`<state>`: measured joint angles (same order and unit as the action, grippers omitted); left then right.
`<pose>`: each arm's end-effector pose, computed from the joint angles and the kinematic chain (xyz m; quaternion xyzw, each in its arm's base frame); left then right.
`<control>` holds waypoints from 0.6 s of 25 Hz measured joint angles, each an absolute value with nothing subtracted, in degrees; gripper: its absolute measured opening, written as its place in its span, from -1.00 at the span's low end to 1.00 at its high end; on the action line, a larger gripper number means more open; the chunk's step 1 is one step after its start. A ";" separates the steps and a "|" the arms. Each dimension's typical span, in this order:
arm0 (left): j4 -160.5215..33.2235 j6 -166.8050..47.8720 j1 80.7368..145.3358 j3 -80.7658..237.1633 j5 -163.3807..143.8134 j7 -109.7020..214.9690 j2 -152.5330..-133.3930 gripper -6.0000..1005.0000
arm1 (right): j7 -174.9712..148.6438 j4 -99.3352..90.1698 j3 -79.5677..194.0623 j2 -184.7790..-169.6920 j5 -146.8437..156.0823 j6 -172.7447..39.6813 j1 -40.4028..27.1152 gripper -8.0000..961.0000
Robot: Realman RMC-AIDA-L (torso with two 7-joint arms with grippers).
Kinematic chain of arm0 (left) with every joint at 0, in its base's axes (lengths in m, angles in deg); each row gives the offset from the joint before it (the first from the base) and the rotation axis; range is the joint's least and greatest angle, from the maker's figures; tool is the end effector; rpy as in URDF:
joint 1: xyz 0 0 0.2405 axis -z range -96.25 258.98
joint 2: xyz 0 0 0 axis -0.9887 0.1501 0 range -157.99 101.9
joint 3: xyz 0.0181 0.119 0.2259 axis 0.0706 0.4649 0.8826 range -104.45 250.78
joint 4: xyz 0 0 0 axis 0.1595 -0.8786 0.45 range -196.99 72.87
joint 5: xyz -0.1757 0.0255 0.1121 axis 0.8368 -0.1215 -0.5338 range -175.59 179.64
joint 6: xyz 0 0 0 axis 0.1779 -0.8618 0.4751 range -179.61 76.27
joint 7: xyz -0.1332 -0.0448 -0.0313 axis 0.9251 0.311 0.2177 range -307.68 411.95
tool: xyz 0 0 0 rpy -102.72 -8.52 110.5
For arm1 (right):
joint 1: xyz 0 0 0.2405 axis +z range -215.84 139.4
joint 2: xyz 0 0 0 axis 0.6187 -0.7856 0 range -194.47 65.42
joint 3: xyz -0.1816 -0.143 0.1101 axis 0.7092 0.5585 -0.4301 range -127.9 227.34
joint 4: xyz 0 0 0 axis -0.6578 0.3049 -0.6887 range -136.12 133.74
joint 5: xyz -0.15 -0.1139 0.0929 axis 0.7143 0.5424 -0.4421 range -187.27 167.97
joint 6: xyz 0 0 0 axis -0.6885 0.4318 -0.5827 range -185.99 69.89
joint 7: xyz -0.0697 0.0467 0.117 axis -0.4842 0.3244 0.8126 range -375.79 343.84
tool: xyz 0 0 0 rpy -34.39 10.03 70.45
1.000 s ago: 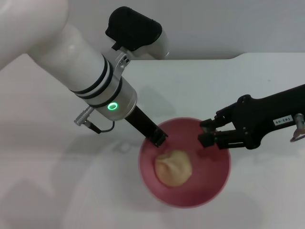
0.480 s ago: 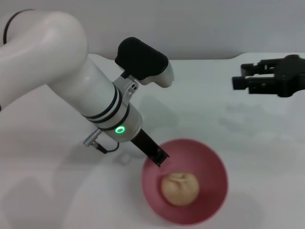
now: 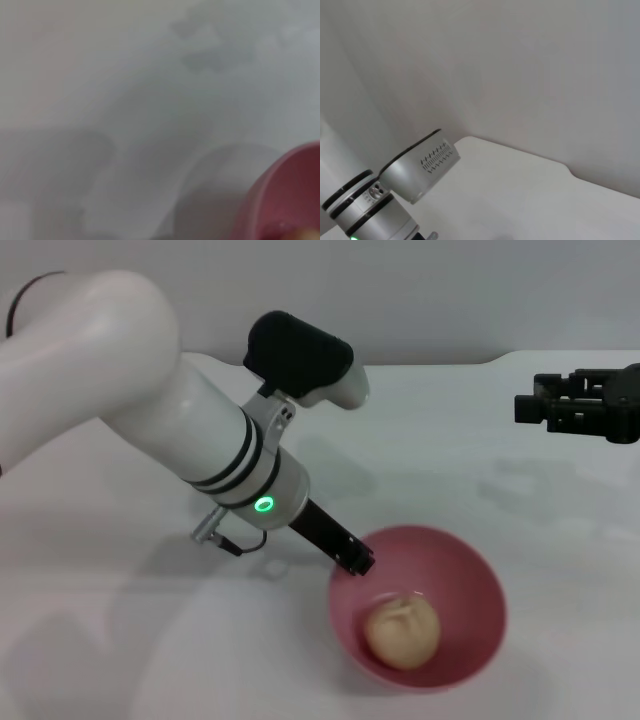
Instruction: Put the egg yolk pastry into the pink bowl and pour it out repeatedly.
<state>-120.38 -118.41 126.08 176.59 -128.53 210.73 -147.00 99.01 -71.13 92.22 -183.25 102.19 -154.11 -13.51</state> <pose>-0.1356 0.3503 -0.1091 -0.9297 -0.3290 0.1292 0.1037 0.2234 0.3332 0.0891 -0.9089 0.3087 0.2296 0.1612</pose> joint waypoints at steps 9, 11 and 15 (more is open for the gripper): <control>-121.24 -118.02 125.36 165.63 -128.25 208.99 -146.45 -0.46 | 97.82 -68.23 92.16 -183.16 102.14 -151.46 -13.97 0.13; -121.45 -117.42 124.45 161.97 -126.85 207.06 -146.38 -0.35 | 97.55 -65.46 92.08 -183.09 102.13 -149.75 -13.92 0.13; -121.60 -115.34 121.41 155.42 -120.77 201.44 -146.17 -0.05 | 96.61 -62.24 91.06 -183.02 102.12 -147.72 -13.98 0.13</control>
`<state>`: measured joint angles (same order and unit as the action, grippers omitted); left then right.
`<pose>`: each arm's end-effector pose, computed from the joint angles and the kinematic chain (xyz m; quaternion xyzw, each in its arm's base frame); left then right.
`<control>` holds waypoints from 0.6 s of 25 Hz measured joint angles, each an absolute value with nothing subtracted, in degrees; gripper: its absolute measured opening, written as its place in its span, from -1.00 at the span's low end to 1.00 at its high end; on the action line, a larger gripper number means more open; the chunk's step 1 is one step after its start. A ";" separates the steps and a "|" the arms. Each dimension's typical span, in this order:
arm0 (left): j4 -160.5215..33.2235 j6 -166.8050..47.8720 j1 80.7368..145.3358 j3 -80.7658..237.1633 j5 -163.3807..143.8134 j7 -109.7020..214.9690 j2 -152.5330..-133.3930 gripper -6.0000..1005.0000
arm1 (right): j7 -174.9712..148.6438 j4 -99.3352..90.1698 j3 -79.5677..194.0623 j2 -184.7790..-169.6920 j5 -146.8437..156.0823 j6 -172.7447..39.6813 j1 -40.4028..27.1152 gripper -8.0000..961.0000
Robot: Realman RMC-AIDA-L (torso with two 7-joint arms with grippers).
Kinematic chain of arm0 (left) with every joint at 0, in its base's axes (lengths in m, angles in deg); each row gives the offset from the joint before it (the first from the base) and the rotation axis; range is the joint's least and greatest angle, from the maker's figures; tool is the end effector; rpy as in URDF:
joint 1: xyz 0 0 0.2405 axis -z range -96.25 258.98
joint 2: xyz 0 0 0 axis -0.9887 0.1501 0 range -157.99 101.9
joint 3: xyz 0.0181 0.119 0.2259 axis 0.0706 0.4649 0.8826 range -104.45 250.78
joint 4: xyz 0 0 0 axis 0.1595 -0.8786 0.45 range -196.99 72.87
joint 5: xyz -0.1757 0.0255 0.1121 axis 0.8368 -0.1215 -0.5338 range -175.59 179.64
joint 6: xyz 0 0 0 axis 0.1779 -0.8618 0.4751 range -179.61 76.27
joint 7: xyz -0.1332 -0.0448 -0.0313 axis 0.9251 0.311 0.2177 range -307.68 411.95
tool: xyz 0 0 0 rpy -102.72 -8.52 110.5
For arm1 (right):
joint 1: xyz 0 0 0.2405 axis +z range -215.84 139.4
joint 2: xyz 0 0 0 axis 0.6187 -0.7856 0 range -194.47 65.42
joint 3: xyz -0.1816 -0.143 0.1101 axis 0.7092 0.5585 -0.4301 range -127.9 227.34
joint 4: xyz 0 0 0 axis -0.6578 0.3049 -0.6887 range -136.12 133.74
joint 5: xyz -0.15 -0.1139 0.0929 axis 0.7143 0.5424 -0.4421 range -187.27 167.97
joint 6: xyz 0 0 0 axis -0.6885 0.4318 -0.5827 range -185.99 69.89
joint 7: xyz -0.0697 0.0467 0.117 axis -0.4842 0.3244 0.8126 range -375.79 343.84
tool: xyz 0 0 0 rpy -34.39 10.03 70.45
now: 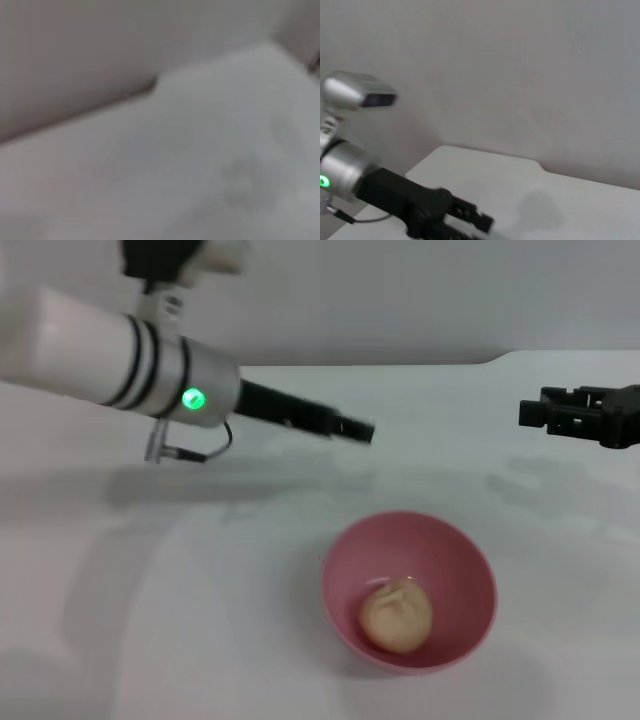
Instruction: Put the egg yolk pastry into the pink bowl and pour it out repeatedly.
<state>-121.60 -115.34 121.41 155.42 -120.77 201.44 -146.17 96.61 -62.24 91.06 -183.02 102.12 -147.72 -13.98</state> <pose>-0.1409 0.3971 -0.0449 -0.8999 -0.4035 -0.0585 0.1545 0.2536 0.3392 0.0745 -0.8793 0.3634 0.2469 0.1840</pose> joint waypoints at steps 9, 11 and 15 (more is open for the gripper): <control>-115.44 -115.34 109.76 139.92 -82.92 172.96 -146.16 0.43 | 83.03 -44.41 80.40 -182.92 85.48 -146.95 -15.06 0.13; -111.34 -116.46 107.24 139.07 -71.50 164.02 -146.15 0.43 | 77.46 -37.59 77.54 -182.84 79.02 -146.92 -15.83 0.13; -99.53 -122.91 103.15 136.60 -48.67 143.19 -146.41 0.43 | 64.88 -22.34 73.66 -182.97 63.72 -146.74 -18.12 0.13</control>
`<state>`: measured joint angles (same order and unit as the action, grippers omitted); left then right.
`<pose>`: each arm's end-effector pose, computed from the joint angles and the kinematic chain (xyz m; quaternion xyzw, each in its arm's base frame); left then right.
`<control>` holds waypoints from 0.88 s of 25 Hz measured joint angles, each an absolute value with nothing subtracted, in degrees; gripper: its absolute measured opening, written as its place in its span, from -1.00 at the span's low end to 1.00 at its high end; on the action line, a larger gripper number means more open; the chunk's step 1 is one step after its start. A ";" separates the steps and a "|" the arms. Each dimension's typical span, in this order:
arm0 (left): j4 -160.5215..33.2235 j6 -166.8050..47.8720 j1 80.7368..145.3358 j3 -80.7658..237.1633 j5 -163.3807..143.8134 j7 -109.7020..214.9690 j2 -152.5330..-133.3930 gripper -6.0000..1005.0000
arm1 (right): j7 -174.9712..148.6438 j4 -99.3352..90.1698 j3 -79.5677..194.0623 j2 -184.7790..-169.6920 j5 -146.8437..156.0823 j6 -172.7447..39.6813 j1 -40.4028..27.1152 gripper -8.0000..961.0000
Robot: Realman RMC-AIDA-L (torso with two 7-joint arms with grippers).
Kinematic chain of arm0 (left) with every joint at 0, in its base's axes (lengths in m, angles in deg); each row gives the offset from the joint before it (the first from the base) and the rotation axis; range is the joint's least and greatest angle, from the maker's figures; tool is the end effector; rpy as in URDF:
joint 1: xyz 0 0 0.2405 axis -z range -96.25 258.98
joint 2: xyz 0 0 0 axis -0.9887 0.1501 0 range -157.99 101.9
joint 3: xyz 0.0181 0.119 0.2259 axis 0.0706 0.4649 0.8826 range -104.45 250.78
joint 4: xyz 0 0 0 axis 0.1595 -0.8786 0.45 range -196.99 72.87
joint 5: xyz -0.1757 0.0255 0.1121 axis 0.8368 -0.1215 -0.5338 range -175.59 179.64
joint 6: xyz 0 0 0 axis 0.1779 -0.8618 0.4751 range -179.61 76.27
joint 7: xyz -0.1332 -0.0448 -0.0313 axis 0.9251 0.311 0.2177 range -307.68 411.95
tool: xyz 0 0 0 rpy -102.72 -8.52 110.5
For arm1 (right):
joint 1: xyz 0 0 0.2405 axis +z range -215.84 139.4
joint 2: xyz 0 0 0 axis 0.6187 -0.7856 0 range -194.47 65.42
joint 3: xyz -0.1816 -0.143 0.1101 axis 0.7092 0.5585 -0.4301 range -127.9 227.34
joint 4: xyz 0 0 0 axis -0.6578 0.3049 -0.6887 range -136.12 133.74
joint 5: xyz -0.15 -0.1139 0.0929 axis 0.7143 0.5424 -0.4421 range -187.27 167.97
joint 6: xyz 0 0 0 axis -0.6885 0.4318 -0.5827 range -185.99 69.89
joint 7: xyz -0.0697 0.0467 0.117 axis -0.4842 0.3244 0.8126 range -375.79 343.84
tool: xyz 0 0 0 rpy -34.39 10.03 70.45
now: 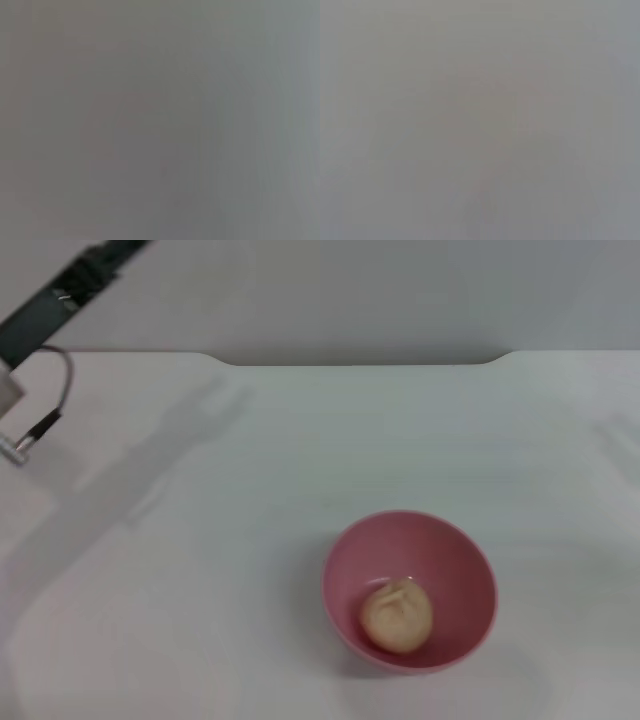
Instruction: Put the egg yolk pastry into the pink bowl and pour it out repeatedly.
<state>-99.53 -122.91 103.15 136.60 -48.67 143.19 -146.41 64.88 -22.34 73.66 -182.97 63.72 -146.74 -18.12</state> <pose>-0.2431 0.3641 0.0526 -0.6986 -0.3771 -0.5559 0.2466 0.3261 0.3034 0.0744 -0.6316 0.3767 0.5799 0.3506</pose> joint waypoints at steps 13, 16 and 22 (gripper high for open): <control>-78.82 -137.12 100.53 136.99 -37.47 67.27 -147.08 0.43 | 18.30 -0.88 71.64 -183.63 49.53 -146.21 -19.36 0.13; -76.77 -136.81 99.96 136.78 -37.42 62.42 -147.12 0.43 | 3.04 4.22 69.35 -183.82 49.45 -146.20 -18.95 0.13; -74.45 -136.18 98.63 135.92 -37.26 61.95 -147.14 0.43 | -10.08 9.89 64.85 -183.96 49.40 -145.74 -18.12 0.13</control>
